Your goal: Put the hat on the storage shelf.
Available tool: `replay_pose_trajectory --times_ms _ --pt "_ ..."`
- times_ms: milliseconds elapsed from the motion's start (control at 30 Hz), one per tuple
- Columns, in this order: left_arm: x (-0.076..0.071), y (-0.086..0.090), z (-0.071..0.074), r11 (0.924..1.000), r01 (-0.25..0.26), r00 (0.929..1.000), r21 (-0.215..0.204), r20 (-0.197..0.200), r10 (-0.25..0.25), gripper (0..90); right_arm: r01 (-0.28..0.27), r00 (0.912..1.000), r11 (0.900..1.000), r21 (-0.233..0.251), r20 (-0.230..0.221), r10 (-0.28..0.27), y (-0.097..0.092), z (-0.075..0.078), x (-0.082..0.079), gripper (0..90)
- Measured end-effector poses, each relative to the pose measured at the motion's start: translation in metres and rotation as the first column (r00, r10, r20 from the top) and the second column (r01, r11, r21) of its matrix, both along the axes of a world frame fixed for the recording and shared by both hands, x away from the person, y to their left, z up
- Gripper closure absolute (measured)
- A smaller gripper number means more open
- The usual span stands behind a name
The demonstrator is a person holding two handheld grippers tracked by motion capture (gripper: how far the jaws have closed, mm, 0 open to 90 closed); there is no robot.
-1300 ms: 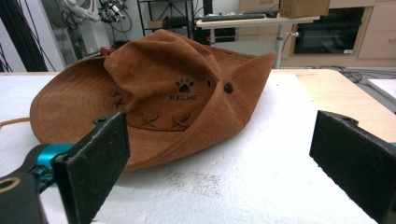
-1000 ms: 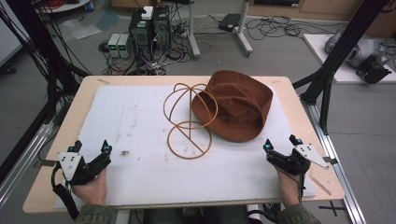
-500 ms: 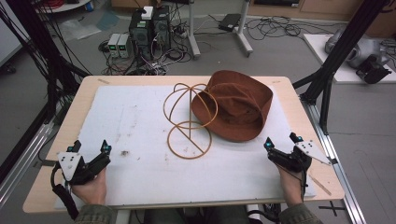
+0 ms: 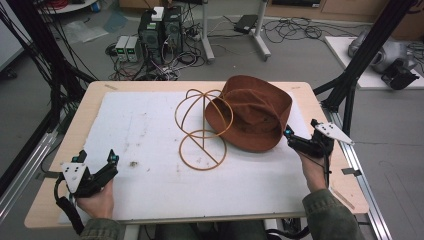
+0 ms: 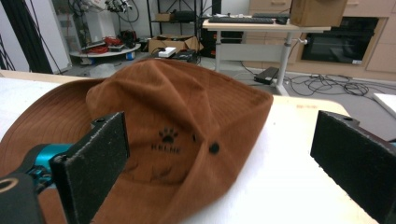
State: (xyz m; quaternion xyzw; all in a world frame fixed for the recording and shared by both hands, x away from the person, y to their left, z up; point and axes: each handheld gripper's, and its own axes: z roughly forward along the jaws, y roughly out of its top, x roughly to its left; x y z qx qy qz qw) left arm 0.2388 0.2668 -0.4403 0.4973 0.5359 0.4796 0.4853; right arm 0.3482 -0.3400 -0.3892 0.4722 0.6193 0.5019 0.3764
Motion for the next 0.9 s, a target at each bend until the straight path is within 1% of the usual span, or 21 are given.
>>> replay_pose_trajectory --times_ms 133,167,200,267,333,367,400,467,500,533,567,600,633,667,700,767,800,833,867,900 --pt "0.000 0.000 0.000 1.0000 0.003 1.0000 0.001 -0.001 -0.003 14.6 -0.033 0.9994 0.9991 -0.026 -0.014 0.033 0.003 0.010 0.021 3.6" --pt "-0.001 0.000 0.000 1.0000 0.003 1.0000 0.002 -0.001 -0.003 14.6 -0.033 0.9994 0.9991 -0.026 -0.014 0.033 0.003 0.010 0.021 3.6" --pt "-0.001 0.000 0.000 1.0000 0.004 1.0000 0.001 -0.002 -0.004 14.5 -0.062 0.9976 0.9974 -0.037 -0.033 0.061 0.005 0.013 0.034 3.7" --pt "-0.001 0.001 0.000 1.0000 0.001 1.0000 0.001 -0.002 -0.001 14.6 -0.104 0.9930 0.9926 -0.063 -0.063 0.100 0.007 0.014 0.049 3.7" --pt "0.000 0.002 -0.001 1.0000 0.004 1.0000 0.002 -0.002 -0.004 14.5 -0.134 0.9871 0.9864 -0.095 -0.100 0.125 0.010 0.013 0.063 3.7" --pt "0.000 0.003 -0.001 1.0000 0.004 1.0000 0.003 -0.003 -0.004 14.5 -0.146 0.9840 0.9849 -0.094 -0.117 0.134 0.011 0.012 0.068 3.7" --pt "0.000 0.003 -0.002 1.0000 0.005 1.0000 0.000 -0.006 -0.005 14.5 -0.153 0.9824 0.9835 -0.096 -0.123 0.141 0.012 0.011 0.073 3.7" --pt "0.001 0.004 -0.003 1.0000 0.004 1.0000 -0.004 -0.007 -0.004 14.6 -0.168 0.9787 0.9821 -0.085 -0.133 0.156 0.015 0.009 0.082 3.7" --pt "0.000 0.005 -0.003 1.0000 0.002 1.0000 -0.004 -0.008 -0.002 14.6 -0.168 0.9787 0.9821 -0.085 -0.133 0.156 0.015 0.009 0.082 3.7" --pt "0.000 0.006 -0.003 1.0000 0.003 0.9999 -0.004 -0.011 -0.003 14.5 -0.182 0.9755 0.9798 -0.083 -0.142 0.169 0.016 0.008 0.089 3.7" --pt "0.000 0.006 -0.003 1.0000 0.000 0.9999 -0.006 -0.011 0.000 14.5 -0.191 0.9734 0.9779 -0.086 -0.145 0.177 0.016 0.008 0.092 3.7" --pt "0.000 0.006 -0.003 1.0000 0.000 1.0000 -0.008 -0.009 0.000 14.5 -0.191 0.9734 0.9779 -0.086 -0.145 0.177 0.016 0.008 0.092 3.7" --pt "-0.001 0.007 -0.003 1.0000 0.002 0.9999 -0.009 -0.010 -0.002 14.6 -0.198 0.9705 0.9759 -0.093 -0.159 0.182 0.016 0.007 0.099 3.7" --pt "-0.001 0.007 -0.003 1.0000 0.002 0.9999 -0.009 -0.010 -0.002 14.5 -0.202 0.9683 0.9755 -0.087 -0.167 0.186 0.015 0.006 0.102 3.7" --pt "-0.001 0.007 -0.003 1.0000 0.003 0.9999 -0.009 -0.010 -0.003 14.5 -0.202 0.9683 0.9755 -0.087 -0.167 0.186 0.015 0.006 0.102 3.7" --pt "-0.001 0.006 -0.003 0.9999 0.007 0.9999 -0.009 -0.011 -0.007 14.5 -0.211 0.9640 0.9733 -0.090 -0.184 0.192 0.014 0.004 0.110 3.7" --pt "-0.001 0.006 -0.003 0.9999 0.009 0.9999 -0.006 -0.014 -0.009 14.5 -0.225 0.9587 0.9698 -0.093 -0.198 0.204 0.013 0.003 0.114 3.7" --pt "-0.001 0.006 -0.003 0.9999 0.010 0.9998 -0.005 -0.016 -0.010 14.5 -0.225 0.9587 0.9698 -0.093 -0.198 0.204 0.013 0.003 0.114 3.7" --pt "0.000 0.006 -0.004 0.9999 0.010 0.9999 -0.005 -0.014 -0.010 14.5 -0.254 0.9461 0.9612 -0.107 -0.234 0.224 0.012 0.000 0.120 3.7" --pt "0.000 0.005 -0.004 0.9999 0.012 0.9998 -0.007 -0.014 -0.012 14.5 -0.254 0.9461 0.9612 -0.107 -0.234 0.224 0.012 0.000 0.120 3.7"
